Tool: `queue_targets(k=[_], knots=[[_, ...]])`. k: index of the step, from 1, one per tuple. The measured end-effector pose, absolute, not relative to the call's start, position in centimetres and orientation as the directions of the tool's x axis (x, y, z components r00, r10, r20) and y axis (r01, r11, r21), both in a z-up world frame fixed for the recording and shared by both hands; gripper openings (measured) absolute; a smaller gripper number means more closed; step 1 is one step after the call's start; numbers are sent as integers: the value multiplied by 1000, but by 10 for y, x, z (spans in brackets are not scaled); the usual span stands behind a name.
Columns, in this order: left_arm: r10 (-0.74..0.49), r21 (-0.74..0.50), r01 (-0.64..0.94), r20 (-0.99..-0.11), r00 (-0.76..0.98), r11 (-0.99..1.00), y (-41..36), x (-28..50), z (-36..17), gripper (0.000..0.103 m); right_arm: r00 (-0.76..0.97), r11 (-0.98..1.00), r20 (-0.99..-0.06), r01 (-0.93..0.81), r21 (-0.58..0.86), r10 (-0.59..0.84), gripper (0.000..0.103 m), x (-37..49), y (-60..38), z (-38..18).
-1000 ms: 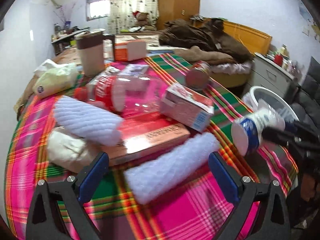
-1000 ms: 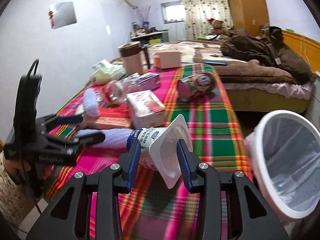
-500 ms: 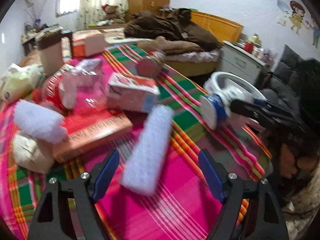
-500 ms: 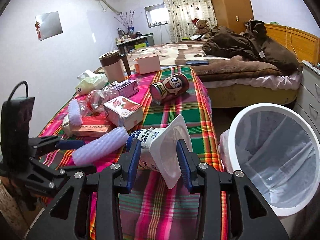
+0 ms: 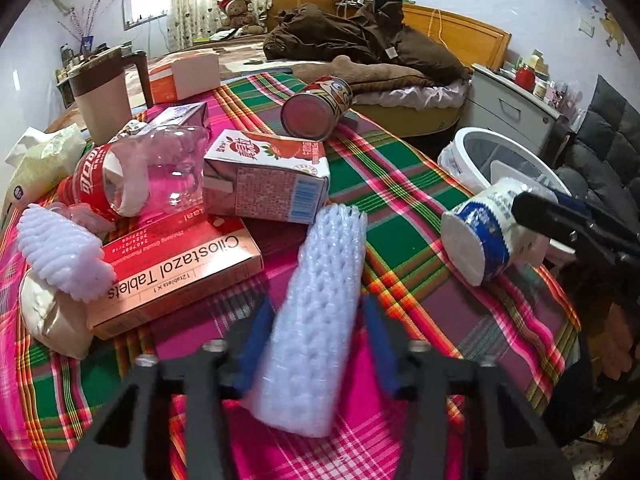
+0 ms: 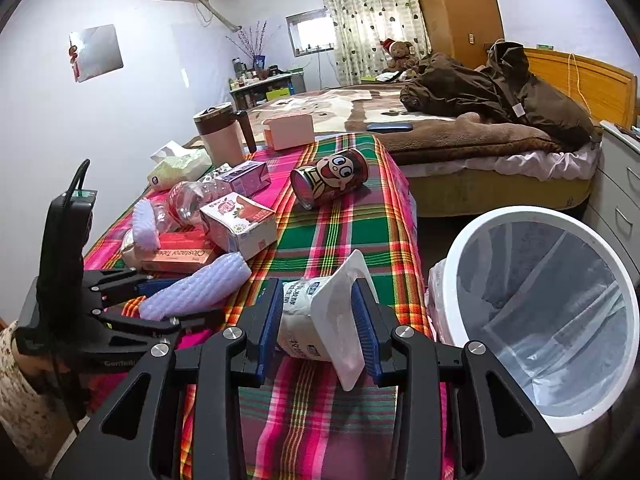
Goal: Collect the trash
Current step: 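Lift the yogurt cup with the right gripper while the left gripper grasps the white foam net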
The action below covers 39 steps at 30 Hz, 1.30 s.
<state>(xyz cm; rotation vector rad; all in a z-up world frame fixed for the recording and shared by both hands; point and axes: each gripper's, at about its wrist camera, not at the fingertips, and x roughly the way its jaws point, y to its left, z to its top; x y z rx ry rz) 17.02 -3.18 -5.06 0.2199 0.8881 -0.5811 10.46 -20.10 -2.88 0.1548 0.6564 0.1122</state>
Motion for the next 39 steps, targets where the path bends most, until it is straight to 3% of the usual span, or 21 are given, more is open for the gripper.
queue_targets(k=[5,12,14,18,21,25,28,32,39], knots=[[-400,-82,545,-771,496,834,-33,165,-51,34,778,979,-602,-81,185,178,26,103,-201,-30],[-410,-103,531,-762,502,841,-34,164,-53,34,762,967,-606,-108,230,229,26,101,-203,-34],[-416,-117,525,-760,499,843,-32,165,-53,34,756,965,-610,-109,238,236,29,103,-203,-35],[-417,-121,519,-757,503,846,-31,165,-53,34,724,960,-638,-131,248,263,48,104,-200,-40],[-420,-128,517,-756,501,847,-30,166,-53,34,720,969,-652,-139,203,239,50,99,-200,-44],[-425,-137,513,-753,502,848,-29,165,-54,34,762,968,-604,-116,224,232,62,100,-213,-33],[-428,-144,508,-752,502,849,-29,165,-54,34,772,946,-554,-200,256,313,63,115,-220,-23],[-432,-151,505,-750,501,850,-28,165,-54,34,725,915,-561,-278,291,399,63,140,-222,-27],[-430,-149,505,-751,502,850,-29,165,-55,34,583,855,-643,-452,252,497,67,135,-206,-44]])
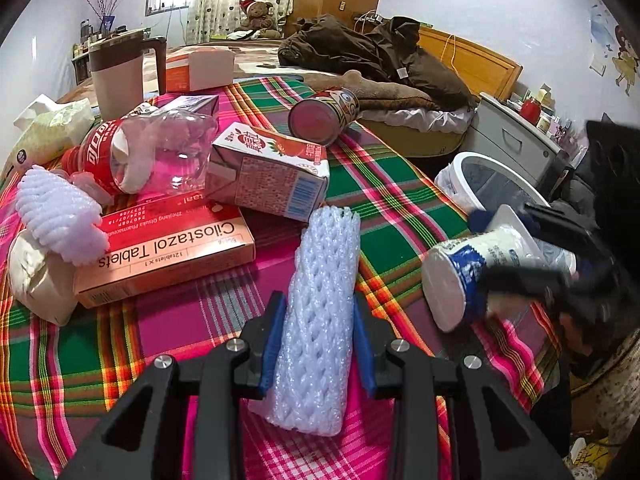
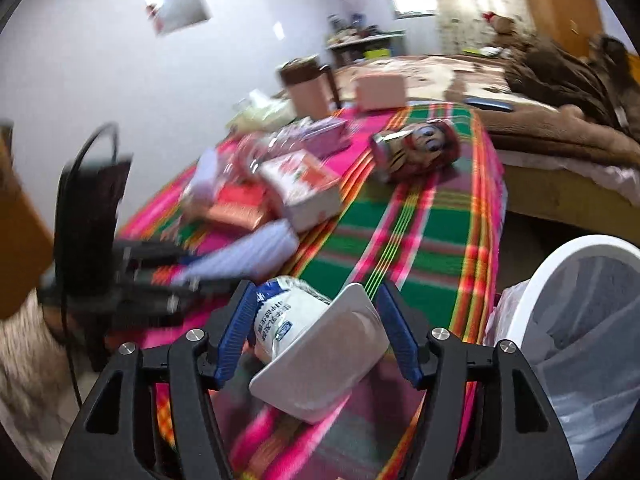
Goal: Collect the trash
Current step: 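Lift the yogurt cup with the right gripper while the left gripper grasps the white foam net, then carry both items over the white wastebasket and open both grippers to drop them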
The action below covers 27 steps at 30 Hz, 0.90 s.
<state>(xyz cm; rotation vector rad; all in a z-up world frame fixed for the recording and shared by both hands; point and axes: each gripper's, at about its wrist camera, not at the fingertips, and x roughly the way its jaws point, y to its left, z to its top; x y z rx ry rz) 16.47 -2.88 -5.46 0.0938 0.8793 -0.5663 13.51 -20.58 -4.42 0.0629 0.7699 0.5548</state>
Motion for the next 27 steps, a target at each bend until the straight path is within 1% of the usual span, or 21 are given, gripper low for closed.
queue_targets(k=[3,5,10,14,18,22,27], knots=[[-425,-145,504,-752,504,852,-30,164,-55,34,565,846,-678,-508,162,470,69,120,-195,-47],[-423,-144,500,-753,505,854,-30,164,-55,34,572,842,-684,-525,119,453,69,116,-188,-47],[-395,-111,496,-760,516,861,-35,160,-54,34,600,865,-689,-496,77,406,69,115,-183,-45],[-396,-110,498,-760,516,860,-37,154,-52,33,625,883,-683,-465,65,379,68,105,-193,-42],[-390,-104,489,-753,530,866,-38,152,-46,33,673,909,-642,-406,93,366,67,101,-207,-35],[-403,-96,501,-731,551,860,-46,146,-31,33,728,934,-596,-336,121,339,67,94,-230,-21],[-419,-71,529,-701,576,846,-68,140,-10,33,772,958,-570,-254,130,282,68,91,-256,-9]])
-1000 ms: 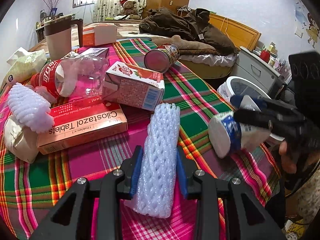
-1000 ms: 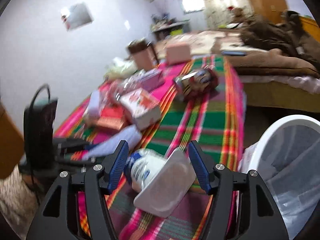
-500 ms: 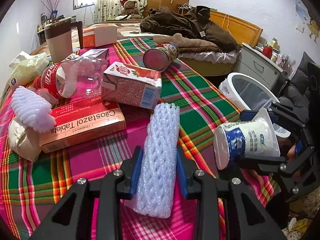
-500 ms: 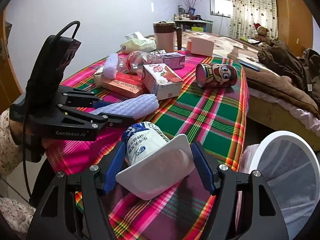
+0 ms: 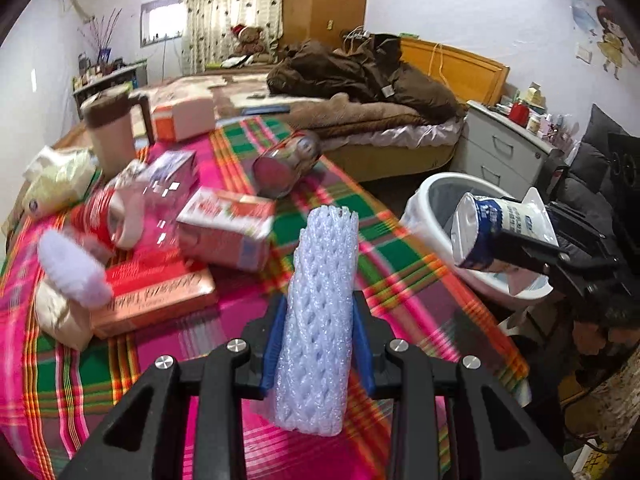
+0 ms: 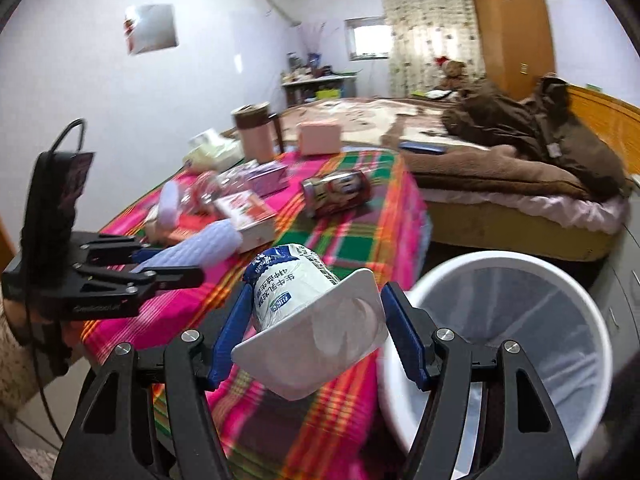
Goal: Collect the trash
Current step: 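Carry both items over the white wastebasket and open both grippers to drop them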
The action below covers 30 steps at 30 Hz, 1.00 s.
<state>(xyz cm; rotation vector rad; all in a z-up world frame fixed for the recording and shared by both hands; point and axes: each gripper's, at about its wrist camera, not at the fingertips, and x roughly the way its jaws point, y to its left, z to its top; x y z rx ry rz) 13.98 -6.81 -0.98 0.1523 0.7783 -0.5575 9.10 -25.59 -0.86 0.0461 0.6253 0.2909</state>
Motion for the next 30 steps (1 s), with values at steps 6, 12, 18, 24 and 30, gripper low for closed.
queue_targets(k=[6,12,18,24,30], knots=[[-431,-43,557,-685,588,829,-98,138,3,33,807,978,-552,-167,126,209,68,88,-283,1],[-460,-46,585,-668,585,810,-133,139,11,33,826,990,-546,-94,107,137,68,86,-305,6],[-495,-66,620,-671,553,782,-171,139,9,33,824,996,-565,27,88,27,68,87,-331,4],[-535,-105,665,-691,487,740,-218,143,-3,33,791,987,-609,135,86,-56,68,92,-357,-8],[-537,-112,694,-723,435,711,-255,142,-19,33,731,977,-674,201,66,-105,68,100,-375,-27]])
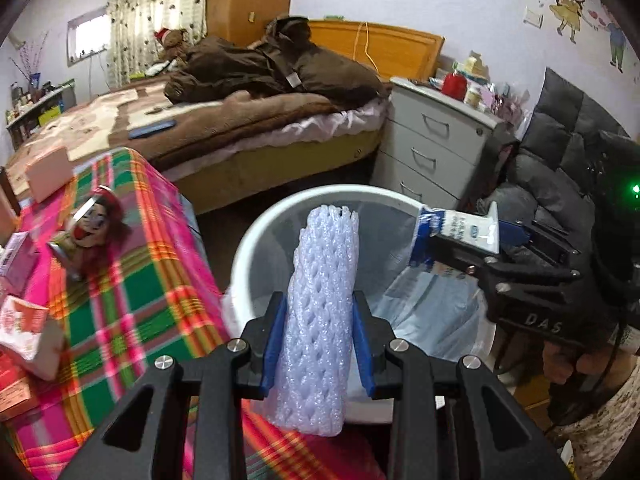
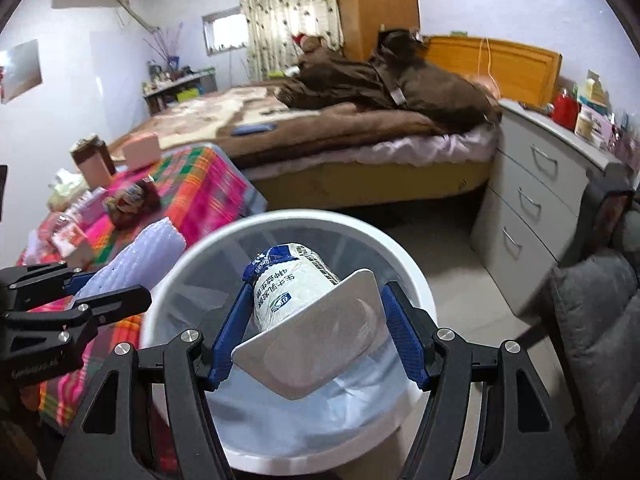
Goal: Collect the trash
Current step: 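Carry both items over the white wastebasket and open both grippers to drop them, then move both grippers back toward the red cartoon can and milk carton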
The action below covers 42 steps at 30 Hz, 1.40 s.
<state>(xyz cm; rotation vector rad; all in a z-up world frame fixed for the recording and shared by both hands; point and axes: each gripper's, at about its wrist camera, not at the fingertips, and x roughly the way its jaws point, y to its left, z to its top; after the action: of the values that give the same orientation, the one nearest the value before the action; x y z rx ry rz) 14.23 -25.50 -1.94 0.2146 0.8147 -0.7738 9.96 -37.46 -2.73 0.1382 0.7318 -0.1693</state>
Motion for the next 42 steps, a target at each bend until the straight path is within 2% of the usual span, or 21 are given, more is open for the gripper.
queue_targets(k=[6,7,8,10,24,32,42], knots=[[-547,-133,703,-733,405,699,-268,142,-27,35,685,976,-719,216,40,-122,69,102,-383,-39],[-548,-135,702,-733,403,699,-269,141,-27,38,688,975,-716,216,44,-120,69,100,-384,-40],[-547,-136,700,-733,405,701,-269,142,-28,49,690,975,-714,217,49,-118,69,99,-386,-40],[-547,-144,695,-734,403,704,-267,143,-30,59,690,973,-715,221,58,-115,69,98,-388,-40],[-561,-161,686,-718,413,710,-250,141,-22,60,704,970,-710,190,152,-26,69,101,-391,-37],[-563,-168,657,-693,451,734,-223,140,-10,60,730,978,-681,173,112,-51,69,98,-371,-21],[-506,-123,584,-658,558,803,-171,141,12,61,780,988,-623,135,78,-57,69,103,-336,2]])
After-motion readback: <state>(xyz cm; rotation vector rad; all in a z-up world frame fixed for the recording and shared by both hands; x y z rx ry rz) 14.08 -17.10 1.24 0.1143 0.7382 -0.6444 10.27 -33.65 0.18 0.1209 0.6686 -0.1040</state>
